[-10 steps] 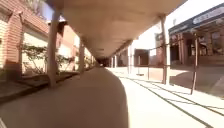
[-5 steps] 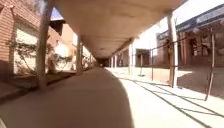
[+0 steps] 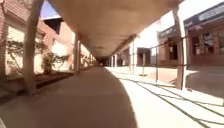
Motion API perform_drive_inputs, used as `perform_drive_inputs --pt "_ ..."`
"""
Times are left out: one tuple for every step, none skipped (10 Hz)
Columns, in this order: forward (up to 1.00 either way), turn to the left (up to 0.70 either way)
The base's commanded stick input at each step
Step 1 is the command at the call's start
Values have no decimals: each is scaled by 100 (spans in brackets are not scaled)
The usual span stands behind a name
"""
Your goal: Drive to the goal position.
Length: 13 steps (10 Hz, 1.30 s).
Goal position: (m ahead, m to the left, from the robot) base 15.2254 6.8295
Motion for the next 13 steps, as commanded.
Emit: perform_drive_inputs --pt "85 0" --pt "85 0" --pt "85 0" --pt "85 0" --pt "85 0" --pt "85 0" --pt "85 0" --pt "85 0" --pt "85 0" --pt "85 0" --pt "85 0" --pt "85 0" --pt "85 0"
